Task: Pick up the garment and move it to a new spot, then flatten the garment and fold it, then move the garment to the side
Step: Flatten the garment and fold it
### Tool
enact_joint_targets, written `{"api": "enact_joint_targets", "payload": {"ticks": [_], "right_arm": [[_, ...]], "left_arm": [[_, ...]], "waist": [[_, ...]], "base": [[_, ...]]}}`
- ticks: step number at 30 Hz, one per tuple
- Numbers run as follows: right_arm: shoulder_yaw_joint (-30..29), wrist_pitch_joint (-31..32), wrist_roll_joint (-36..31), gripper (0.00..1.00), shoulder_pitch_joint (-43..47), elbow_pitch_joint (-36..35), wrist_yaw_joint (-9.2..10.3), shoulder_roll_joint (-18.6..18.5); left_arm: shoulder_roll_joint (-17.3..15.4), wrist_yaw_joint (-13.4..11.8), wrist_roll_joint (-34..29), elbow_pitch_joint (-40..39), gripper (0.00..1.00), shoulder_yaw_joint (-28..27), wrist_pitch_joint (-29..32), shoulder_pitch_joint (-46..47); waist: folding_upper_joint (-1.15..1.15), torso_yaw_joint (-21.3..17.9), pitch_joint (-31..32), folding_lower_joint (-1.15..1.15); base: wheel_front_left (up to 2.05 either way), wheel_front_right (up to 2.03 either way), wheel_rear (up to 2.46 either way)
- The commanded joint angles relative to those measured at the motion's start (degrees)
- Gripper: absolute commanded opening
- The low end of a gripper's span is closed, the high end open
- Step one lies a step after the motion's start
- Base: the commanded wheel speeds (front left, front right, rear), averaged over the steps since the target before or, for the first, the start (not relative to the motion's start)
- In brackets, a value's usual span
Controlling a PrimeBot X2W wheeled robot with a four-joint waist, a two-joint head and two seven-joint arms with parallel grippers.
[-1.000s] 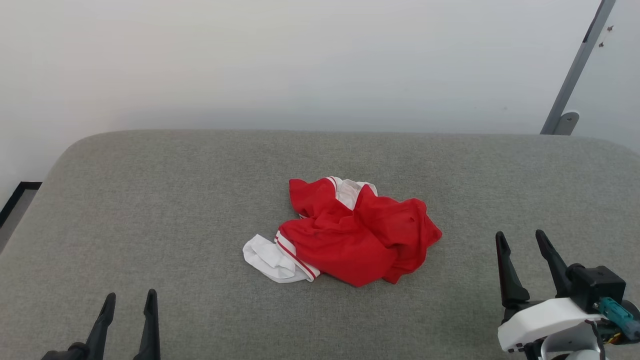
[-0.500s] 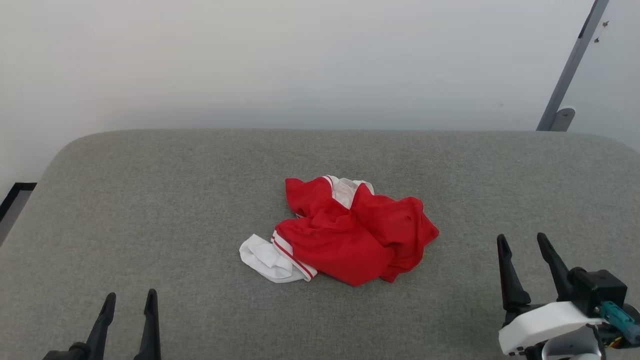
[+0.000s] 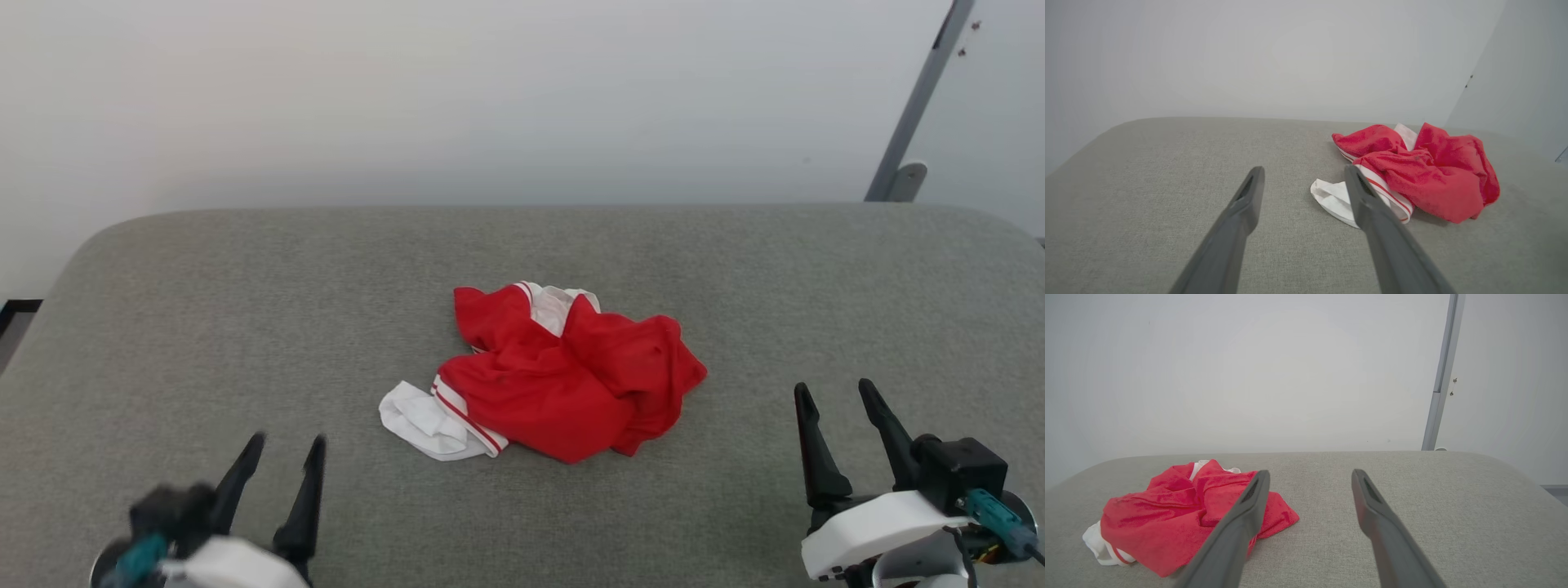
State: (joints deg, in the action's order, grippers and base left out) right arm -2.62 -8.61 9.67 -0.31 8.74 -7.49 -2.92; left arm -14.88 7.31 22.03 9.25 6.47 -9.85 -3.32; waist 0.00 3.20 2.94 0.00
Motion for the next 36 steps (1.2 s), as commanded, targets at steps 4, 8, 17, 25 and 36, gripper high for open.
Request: {"api": "enact_joint_targets", "payload": {"ticks": [4, 8, 17, 25, 36], "right_arm": [[0.7, 0.3, 0.3, 1.00, -0.8, 0.2, 0.00, 0.0], [1.1, 0.6, 0.4, 1.00, -1.3, 0.2, 0.00, 0.0], [1.8, 1.3, 1.3, 1.00, -2.4, 0.1, 0.00, 0.0], [2.3, 0.5, 1.6, 1.00, -4.5, 0.6, 0.00, 0.0], [2.9, -0.6, 1.9, 1.00, -7.0, 2.6, 0.00, 0.0]], "left_arm": [[-2.6, 0.1, 2.2, 2.8, 1.00, 3.7, 3.1, 5.7], [-4.7, 0.2, 4.9, 6.6, 1.00, 7.6, 6.2, 10.4], [-8.8, 0.1, 9.4, 15.8, 1.00, 15.4, 14.5, 20.9], [-9.7, 0.1, 11.7, 26.9, 1.00, 21.2, 23.4, 30.6], [-5.6, -0.5, 11.6, 43.9, 0.00, 26.6, 39.3, 36.4]], "waist": [[0.00, -1.7, -1.0, 0.00], [0.00, -3.7, -2.1, 0.00], [0.00, -8.3, -6.6, 0.00], [0.00, -10.5, -11.2, 0.00], [0.00, -10.1, -13.7, 0.00]], "base": [[0.00, 0.00, 0.00], [0.00, 0.00, 0.00], [0.00, 0.00, 0.00], [0.00, 0.00, 0.00], [0.00, 0.00, 0.00]]}}
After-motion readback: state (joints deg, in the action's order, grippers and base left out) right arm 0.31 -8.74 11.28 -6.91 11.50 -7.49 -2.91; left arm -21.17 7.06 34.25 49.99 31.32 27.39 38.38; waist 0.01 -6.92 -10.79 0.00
